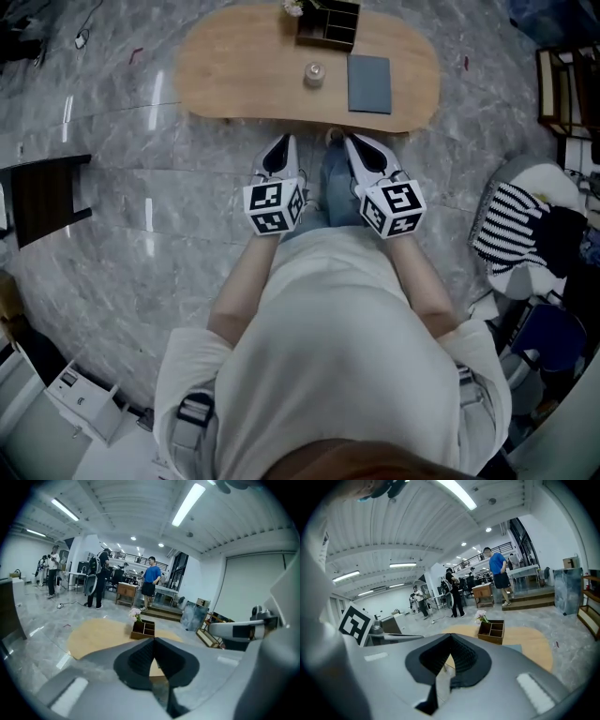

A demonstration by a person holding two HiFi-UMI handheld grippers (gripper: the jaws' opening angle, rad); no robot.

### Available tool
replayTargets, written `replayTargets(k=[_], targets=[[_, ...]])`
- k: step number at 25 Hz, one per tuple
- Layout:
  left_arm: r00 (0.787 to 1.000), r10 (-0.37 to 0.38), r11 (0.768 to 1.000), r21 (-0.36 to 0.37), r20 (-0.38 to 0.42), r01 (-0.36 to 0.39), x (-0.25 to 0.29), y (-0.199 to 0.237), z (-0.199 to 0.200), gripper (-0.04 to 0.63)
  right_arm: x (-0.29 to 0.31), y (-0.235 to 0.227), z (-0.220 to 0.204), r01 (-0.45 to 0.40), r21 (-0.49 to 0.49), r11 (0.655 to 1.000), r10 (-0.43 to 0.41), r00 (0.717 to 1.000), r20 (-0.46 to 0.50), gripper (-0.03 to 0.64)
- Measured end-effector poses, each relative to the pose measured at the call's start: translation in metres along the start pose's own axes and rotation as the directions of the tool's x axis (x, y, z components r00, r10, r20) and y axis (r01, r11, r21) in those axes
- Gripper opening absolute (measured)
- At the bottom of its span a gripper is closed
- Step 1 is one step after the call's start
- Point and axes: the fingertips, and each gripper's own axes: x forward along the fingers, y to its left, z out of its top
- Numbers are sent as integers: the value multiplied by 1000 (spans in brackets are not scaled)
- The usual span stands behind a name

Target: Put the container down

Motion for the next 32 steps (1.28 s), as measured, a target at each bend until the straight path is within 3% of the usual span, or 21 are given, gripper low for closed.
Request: replayTargets(k=[14, 32], targets=[[999, -43, 999, 21, 6, 43, -87, -10, 24, 2, -48, 61, 19, -65, -50, 997, 67, 997, 26, -2], [998, -57, 998, 20, 18, 57, -97, -12, 22, 2, -51, 72, 24, -58, -116, 992, 62, 998, 30, -3]])
